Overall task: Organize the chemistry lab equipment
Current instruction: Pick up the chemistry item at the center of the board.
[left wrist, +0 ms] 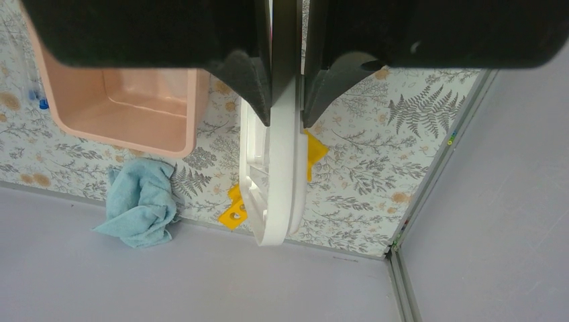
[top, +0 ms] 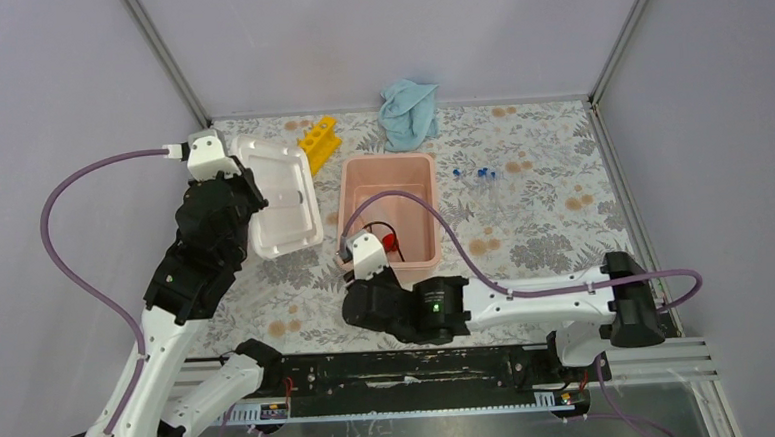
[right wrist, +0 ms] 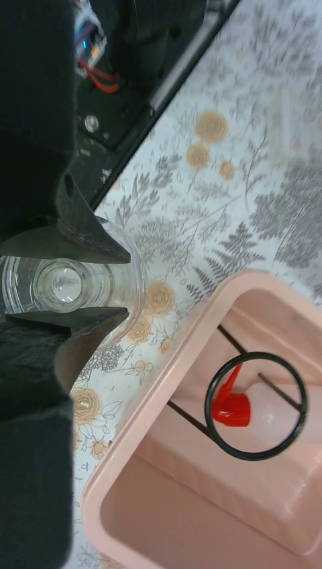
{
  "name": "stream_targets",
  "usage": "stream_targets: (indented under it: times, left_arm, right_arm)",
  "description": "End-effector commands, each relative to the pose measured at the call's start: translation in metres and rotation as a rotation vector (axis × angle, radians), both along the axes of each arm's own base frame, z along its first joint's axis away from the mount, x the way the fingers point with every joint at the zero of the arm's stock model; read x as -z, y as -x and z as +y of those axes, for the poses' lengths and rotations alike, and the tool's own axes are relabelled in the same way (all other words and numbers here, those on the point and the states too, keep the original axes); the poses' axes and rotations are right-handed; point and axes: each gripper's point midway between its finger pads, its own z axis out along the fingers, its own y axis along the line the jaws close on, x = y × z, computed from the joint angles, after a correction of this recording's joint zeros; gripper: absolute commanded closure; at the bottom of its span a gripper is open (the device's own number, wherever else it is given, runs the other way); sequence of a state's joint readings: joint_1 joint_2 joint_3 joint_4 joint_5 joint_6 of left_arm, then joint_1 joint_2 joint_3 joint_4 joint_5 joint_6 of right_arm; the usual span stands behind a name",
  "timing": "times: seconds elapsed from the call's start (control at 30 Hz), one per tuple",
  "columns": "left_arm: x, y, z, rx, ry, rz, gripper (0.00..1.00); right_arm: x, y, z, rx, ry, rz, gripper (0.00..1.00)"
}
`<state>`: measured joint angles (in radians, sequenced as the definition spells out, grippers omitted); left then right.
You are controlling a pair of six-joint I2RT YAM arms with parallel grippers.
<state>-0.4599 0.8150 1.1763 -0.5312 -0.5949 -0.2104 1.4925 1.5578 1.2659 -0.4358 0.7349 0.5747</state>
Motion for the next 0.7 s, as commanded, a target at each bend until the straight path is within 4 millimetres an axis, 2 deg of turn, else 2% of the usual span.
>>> stream_targets:
  times: [0.0, 0.17, 0.33, 0.47, 0.67]
  left_arm:
    - [-0.037, -0.002, 0.004, -0.037, 0.071, -0.120, 1.00]
    - [-0.045, -0.003, 0.006, -0.045, 0.071, -0.133, 1.00]
    - [-0.051, -0.002, 0.007, -0.048, 0.072, -0.143, 1.00]
    - [-0.056, -0.001, 0.007, -0.046, 0.070, -0.146, 1.00]
    - [-0.060, 0.001, 0.009, -0.046, 0.066, -0.152, 1.00]
  right_arm:
    - [-0.083, 0.008, 0.002, -0.043, -0.134, -0.029, 1.00]
    - [-0.127, 0.002, 0.004, -0.058, -0.177, -0.085, 1.00]
    - [-0.165, -0.015, 0.006, -0.042, -0.192, -0.177, 1.00]
    - [-0.187, -0.046, 0.003, 0.000, -0.213, -0.216, 1.00]
    - [-0.200, -0.099, -0.008, 0.074, -0.214, -0.257, 1.00]
